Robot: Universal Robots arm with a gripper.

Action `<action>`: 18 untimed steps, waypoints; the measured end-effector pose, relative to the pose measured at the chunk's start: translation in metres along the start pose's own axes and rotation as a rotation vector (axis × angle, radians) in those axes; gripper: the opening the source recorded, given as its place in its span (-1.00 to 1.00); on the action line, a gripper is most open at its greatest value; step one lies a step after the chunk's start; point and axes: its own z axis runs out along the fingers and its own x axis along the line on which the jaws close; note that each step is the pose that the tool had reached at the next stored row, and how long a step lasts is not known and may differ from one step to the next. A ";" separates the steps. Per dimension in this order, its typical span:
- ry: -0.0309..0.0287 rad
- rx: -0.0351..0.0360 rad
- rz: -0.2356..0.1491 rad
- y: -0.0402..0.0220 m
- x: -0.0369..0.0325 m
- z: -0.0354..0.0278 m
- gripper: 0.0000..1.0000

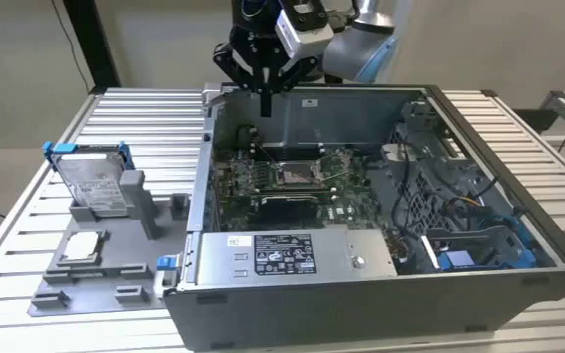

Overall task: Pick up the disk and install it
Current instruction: 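Reach for the disk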

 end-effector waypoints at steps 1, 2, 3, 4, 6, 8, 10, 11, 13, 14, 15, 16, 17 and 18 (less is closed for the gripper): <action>0.0000 0.0000 0.000 0.0000 0.0000 0.0000 -1.00; 0.0000 0.0000 0.000 0.0000 0.0000 0.0000 -1.00; 0.0000 0.0000 0.000 0.0000 0.0000 0.0000 -1.00; 0.0000 0.0000 0.000 0.0000 0.0000 0.0000 -1.00; 0.0000 0.0000 0.000 0.0000 0.0000 0.0000 -1.00; 0.0000 0.0000 0.000 0.0000 0.0000 0.0000 -1.00; 0.0000 0.0000 0.000 0.0000 0.0000 0.0000 -1.00; 0.0000 0.0000 0.000 0.0000 0.0000 0.0000 -1.00; -0.0001 0.0001 0.000 0.0000 0.0000 0.0000 -1.00; -0.0003 0.0000 0.000 0.0000 0.0001 0.0000 -1.00; -0.0003 0.0001 0.000 0.0000 0.0001 0.0000 -1.00; -0.0004 0.0000 0.000 0.0000 0.0001 0.0000 -1.00; -0.0004 0.0001 0.000 0.0000 0.0001 0.0000 -1.00; -0.0005 0.0000 0.000 0.0000 0.0001 0.0000 -1.00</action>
